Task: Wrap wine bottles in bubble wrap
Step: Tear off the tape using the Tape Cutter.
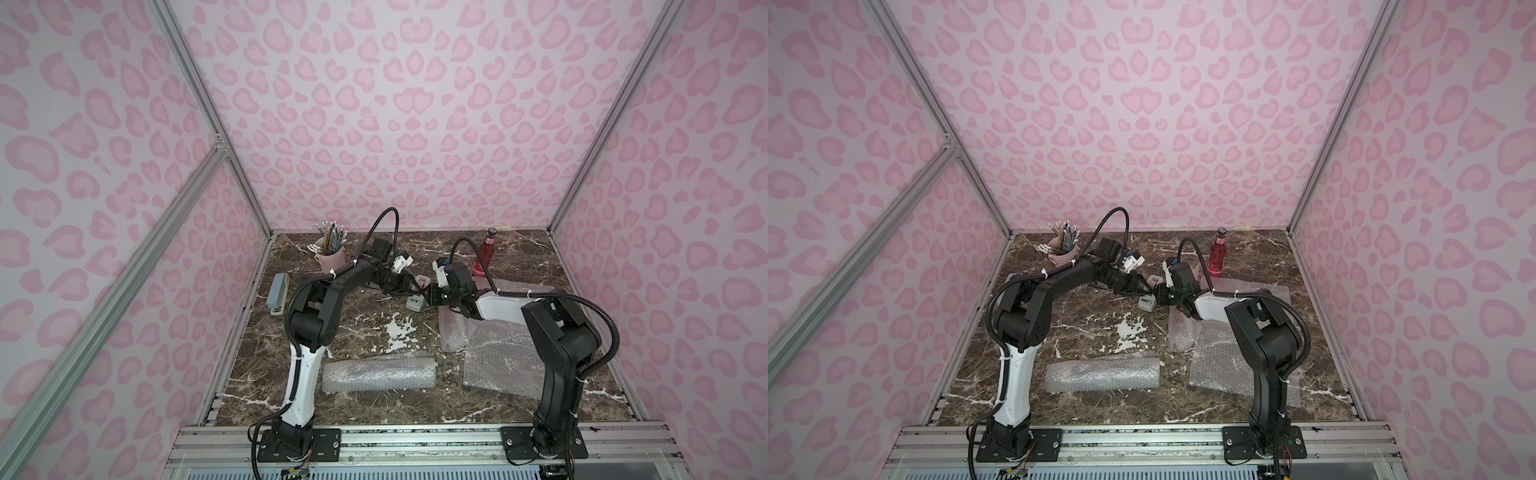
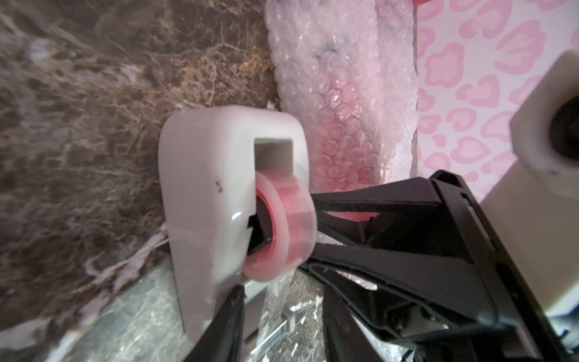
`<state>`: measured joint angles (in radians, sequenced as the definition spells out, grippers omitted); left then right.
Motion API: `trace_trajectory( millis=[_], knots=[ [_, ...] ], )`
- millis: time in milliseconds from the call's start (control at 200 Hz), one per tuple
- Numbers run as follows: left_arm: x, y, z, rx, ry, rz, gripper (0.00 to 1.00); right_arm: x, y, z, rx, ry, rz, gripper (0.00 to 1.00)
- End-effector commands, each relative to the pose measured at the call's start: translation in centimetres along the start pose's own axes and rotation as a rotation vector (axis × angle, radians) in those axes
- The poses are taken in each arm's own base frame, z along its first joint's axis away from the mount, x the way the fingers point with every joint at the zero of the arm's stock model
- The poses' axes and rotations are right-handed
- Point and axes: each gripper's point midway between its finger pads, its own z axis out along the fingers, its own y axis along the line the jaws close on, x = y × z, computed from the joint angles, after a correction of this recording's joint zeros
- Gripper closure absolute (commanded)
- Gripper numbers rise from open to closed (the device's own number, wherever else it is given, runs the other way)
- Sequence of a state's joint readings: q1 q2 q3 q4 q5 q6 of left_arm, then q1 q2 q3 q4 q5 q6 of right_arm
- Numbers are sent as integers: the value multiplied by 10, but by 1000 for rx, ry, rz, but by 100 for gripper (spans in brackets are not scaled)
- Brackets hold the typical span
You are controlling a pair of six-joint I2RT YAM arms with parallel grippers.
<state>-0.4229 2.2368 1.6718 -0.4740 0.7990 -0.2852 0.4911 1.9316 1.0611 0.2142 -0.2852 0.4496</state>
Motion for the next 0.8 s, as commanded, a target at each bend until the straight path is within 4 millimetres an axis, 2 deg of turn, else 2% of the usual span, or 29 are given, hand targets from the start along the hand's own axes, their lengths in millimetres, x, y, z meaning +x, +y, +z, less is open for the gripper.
trace_trajectory(
  millis=[0, 105, 125, 220, 330, 500, 625, 795],
  knots=[
    [-2, -3, 2, 21, -2, 11, 59, 25, -14, 3, 41, 82, 23, 70],
    [-3, -8, 1, 47, -7, 9, 64, 25, -14, 4, 40, 82, 25, 70],
    [-3, -9, 1, 51, -6, 9, 69, 26, -14, 4, 40, 85, 26, 70],
    [1, -7, 1, 48, 10, 5, 79, 26, -14, 4, 39, 84, 26, 70],
    [4, -3, 2, 39, 19, -3, 86, 26, -14, 4, 38, 86, 26, 70],
    [2, -10, -2, 51, 13, 6, 97, 29, -14, 5, 33, 93, 27, 72],
    [3, -20, -11, 50, 9, 26, 97, 31, -18, 4, 42, 95, 30, 72],
    [14, -27, -19, 62, 27, 22, 97, 31, -19, 4, 46, 93, 29, 72]
  ],
)
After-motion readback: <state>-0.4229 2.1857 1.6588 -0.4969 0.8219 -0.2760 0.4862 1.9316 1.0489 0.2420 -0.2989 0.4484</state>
